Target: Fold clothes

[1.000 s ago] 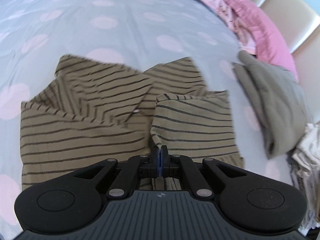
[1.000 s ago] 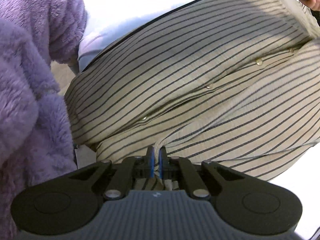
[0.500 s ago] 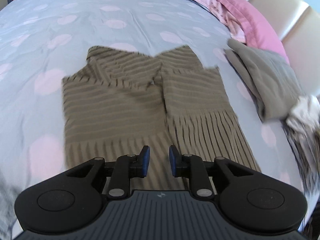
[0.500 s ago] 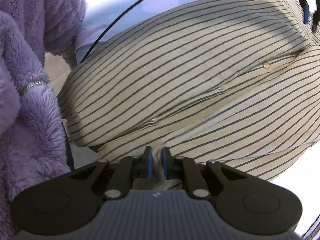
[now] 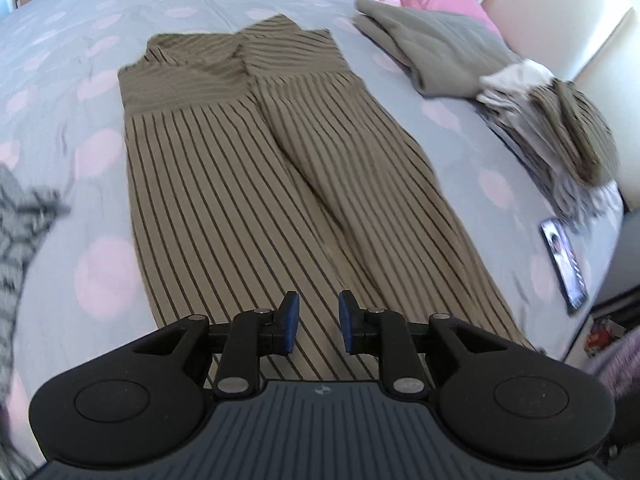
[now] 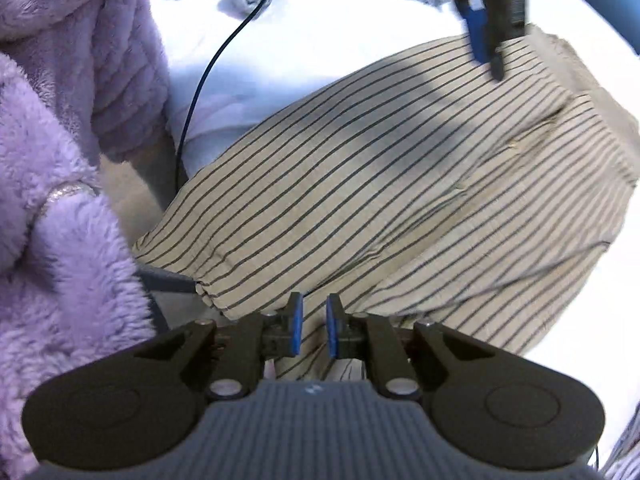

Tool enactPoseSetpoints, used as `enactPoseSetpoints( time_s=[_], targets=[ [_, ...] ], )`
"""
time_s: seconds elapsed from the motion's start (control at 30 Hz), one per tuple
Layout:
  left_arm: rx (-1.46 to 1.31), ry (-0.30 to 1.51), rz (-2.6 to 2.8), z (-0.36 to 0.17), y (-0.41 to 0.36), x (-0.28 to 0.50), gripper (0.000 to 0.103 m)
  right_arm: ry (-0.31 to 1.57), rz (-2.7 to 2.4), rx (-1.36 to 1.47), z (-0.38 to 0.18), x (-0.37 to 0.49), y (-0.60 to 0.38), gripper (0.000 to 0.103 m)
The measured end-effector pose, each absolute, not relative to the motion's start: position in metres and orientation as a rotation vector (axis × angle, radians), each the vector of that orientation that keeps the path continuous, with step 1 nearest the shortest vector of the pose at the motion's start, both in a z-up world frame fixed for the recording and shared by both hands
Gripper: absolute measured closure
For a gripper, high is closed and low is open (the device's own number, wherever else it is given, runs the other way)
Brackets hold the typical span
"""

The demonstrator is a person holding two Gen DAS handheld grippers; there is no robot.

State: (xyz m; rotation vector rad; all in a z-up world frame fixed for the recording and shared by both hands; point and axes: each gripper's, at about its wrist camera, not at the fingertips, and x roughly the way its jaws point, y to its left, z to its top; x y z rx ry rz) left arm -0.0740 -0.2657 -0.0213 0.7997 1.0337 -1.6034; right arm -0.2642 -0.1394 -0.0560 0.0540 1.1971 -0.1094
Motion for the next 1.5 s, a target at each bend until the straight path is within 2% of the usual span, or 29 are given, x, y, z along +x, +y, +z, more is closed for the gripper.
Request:
enactPoseSetpoints(
  time_s=[0.17,0.47,0.57,0.6,0.7,0.93,1.13,1.2,1.27,1.4,1.5],
  targets=[
    [0.764,1.098,-1.634,-0.018,-0.217,-0.090,0.085,1.118,-0.117,0.037,-0.049,-0.292,-0.131,0.087],
    [0.791,1.232,-1.638,-0.039,-0.163,-0.141,0.084,1.201,-0.240,-0.109,-0.068,-0.334,-0.132,0.086],
    [0.788,1.274,-1.670,-0.043,-0.150,-0.154,0.084,1.216,-0.297,-0.152,-0.074,-0.346,-0.137,0.081],
    [0.791,1.278,-1.680,-0.044,-0.147,-0.159,0.083,1.219,-0.314,-0.157,-0.075,-0.349,-0.139,0.077],
    [0.792,1.265,-1.683,-0.047,-0.143,-0.168,0.079,1.231,-0.364,-0.171,-0.079,-0.359,-0.144,0.077],
    [0.832,1.286,-1.666,-0.064,-0.151,-0.179,0.079,1.304,-0.436,-0.269,-0.111,-0.364,-0.158,0.077],
    [0.852,1.328,-1.617,-0.080,-0.158,-0.177,0.079,1.272,-0.426,-0.301,-0.119,-0.361,-0.165,0.077],
    [0.850,1.329,-1.605,-0.082,-0.160,-0.175,0.090,1.261,-0.410,-0.313,-0.118,-0.360,-0.161,0.081],
    [0.848,1.331,-1.597,-0.083,-0.161,-0.173,0.095,1.247,-0.415,-0.328,-0.115,-0.361,-0.156,0.099],
    [0.844,1.314,-1.592,-0.077,-0.159,-0.168,0.101,1.232,-0.426,-0.323,-0.103,-0.364,-0.150,0.101],
    [0.853,1.264,-1.613,-0.065,-0.154,-0.165,0.101,1.228,-0.377,-0.317,-0.086,-0.367,-0.135,0.102]
  ],
)
